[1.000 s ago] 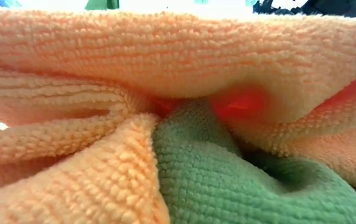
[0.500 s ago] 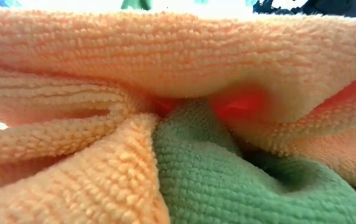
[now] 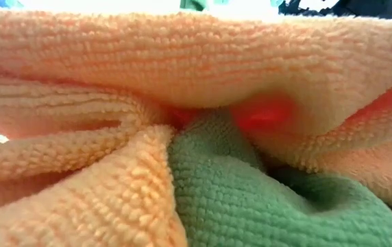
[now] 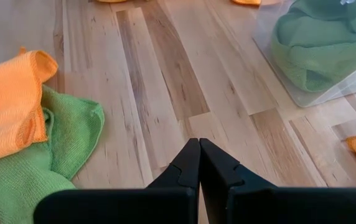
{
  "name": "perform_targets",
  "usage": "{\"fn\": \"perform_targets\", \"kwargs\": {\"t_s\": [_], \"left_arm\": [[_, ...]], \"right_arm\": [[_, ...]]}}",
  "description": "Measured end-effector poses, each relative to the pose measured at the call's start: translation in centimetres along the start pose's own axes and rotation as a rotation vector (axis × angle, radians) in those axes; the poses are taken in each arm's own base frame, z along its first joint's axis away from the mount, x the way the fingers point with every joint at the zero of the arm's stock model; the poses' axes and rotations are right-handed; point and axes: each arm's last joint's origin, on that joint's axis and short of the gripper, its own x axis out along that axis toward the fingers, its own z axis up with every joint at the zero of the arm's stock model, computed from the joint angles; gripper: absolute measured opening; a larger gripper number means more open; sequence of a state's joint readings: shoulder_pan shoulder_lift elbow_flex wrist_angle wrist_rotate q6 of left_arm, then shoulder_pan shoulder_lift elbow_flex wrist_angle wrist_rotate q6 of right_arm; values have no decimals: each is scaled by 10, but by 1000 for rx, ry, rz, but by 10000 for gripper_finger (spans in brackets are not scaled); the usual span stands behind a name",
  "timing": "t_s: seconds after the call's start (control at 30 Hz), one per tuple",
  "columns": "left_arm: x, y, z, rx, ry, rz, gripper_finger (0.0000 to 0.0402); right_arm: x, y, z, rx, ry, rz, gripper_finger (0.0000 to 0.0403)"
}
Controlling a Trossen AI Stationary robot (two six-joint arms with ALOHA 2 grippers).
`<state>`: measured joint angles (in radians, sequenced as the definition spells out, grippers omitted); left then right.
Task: Sort microfiber towel by color & place in baskets
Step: Put the green microfiber towel into the top transparent bin
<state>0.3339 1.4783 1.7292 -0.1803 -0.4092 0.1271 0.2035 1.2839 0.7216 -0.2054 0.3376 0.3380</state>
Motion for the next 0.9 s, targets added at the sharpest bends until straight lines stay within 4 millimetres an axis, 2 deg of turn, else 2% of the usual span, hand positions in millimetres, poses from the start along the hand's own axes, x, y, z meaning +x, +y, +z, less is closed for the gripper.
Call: {"fn": "perform_targets", "kwargs": {"t_s": [0.17,0.3,0.53,0.7,0.77,0.9], "left_arm": [[16,8,-20,20,135,50,0],[31,8,-43,22,256,13,0],[70,-9,-105,34,502,-211,0],[91,-17,-150,-24,668,-490,0],[96,-18,-163,-14,715,-464,0],[101,-8,-182,85,821,-261,0]], "right_arm": [[0,0,0,-4,0,0,0],[0,0,0,-6,0,0,0],[0,0,0,-7,0,0,0],[0,0,0,-7,0,0,0],[0,0,0,-7,0,0,0],[1,0,0,-8,3,-2,0]]}}
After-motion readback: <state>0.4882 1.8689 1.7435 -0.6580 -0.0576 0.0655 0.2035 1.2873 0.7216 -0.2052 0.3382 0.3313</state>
